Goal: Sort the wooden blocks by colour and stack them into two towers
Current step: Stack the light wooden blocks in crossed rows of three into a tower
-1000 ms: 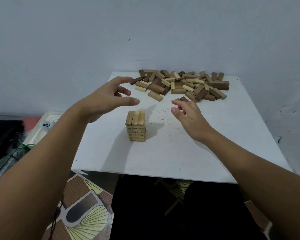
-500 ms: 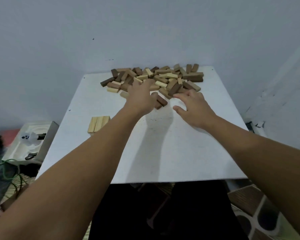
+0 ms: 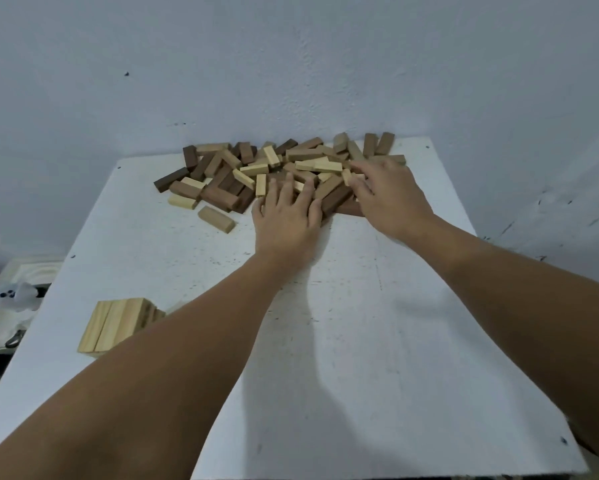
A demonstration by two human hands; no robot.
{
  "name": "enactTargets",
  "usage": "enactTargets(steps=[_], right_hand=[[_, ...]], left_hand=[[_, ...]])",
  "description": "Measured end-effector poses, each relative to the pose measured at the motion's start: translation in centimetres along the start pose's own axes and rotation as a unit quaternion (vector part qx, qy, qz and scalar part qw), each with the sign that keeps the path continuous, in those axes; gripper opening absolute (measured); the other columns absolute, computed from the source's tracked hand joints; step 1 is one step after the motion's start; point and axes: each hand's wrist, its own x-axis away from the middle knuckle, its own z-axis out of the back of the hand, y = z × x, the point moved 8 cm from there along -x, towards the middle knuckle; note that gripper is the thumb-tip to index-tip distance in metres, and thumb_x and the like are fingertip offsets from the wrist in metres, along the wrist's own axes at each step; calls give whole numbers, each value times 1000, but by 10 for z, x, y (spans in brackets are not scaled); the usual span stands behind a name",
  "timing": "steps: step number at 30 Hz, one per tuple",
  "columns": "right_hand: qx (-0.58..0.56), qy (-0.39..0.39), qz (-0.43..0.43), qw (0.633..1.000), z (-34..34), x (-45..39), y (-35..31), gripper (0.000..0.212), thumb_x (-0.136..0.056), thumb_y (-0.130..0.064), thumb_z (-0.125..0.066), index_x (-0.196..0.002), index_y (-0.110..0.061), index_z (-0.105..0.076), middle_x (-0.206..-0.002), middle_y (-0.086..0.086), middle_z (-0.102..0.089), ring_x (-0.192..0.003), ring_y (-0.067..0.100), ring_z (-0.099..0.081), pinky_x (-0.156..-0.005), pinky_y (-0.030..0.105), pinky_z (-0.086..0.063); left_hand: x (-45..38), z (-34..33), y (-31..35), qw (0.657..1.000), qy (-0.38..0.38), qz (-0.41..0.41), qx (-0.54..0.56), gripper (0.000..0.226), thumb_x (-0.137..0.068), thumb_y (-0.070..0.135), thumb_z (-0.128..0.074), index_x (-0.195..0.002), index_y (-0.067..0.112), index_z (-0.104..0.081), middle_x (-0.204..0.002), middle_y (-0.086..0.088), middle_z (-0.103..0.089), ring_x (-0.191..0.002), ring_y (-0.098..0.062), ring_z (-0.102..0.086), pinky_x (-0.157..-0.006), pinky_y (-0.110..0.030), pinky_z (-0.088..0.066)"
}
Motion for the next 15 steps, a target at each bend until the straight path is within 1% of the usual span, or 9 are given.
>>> enactTargets(steps=[2,4,6,8,11,13,15], right_hand=[[-24,-6,-13,1000,-2,-13,0,40,-106,-42,-45,-144,-32,-51,-132,9,-59,-119,31,-56,-97,50,-50],[-19,-27,-15,999,-7,-23,-2,41,-106,-38,-47,-146,-28,-47,-126,7,-63,-114,28,-59,-92,47,-52],[-22,-33,-12,999,-11,-28,-5,43,-105,-33,-51,-147,-28,-47,-119,5,-66,-111,27,-61,-90,47,-54],[-61,-31,-27,997,-13,-32,-4,45,-103,-29,-55,-148,-30,-48,-112,-1,-66,-108,22,-61,-90,47,-54],[-91,-56,-44,993,-17,-37,-1,53,-101,-28,-60,-151,-30,-45,-106,-7,-67,-103,17,-63,-91,44,-54],[-106,-77,-51,990,-17,-42,2,61,-97,-33,-67,-153,-32,-42,-103,-8,-68,-99,15,-64,-90,41,-54],[-116,-106,-54,986,-18,-46,0,64,-94,-37,-72,-152,-36,-44,-100,-8,-65,-100,14,-64,-91,38,-53]], left_hand=[[1,4,-3,999,40,-3,30,52,-108,42,-27,-157,31,-42,-166,0,-33,-154,-24,-20,-121,-48,-16],[2,7,-8,996,72,-3,59,52,-102,31,-33,-150,24,-53,-156,-2,-45,-142,-29,-33,-116,-47,-26],[4,10,-13,992,103,-7,68,52,-96,17,-42,-144,22,-60,-147,-2,-52,-131,-32,-39,-111,-49,-33],[3,13,-19,988,134,8,78,50,-94,9,-48,-139,25,-65,-138,0,-56,-122,-30,-40,-106,-50,-36],[2,14,-23,985,144,38,85,44,-96,11,-51,-133,28,-68,-125,-3,-57,-112,-29,-40,-102,-52,-37],[1,13,-24,985,140,49,84,39,-98,15,-51,-130,29,-68,-123,-3,-57,-112,-29,-41,-103,-52,-36],[1,13,-25,986,135,59,83,34,-99,18,-54,-128,30,-68,-123,-1,-56,-114,-28,-40,-106,-51,-34]])
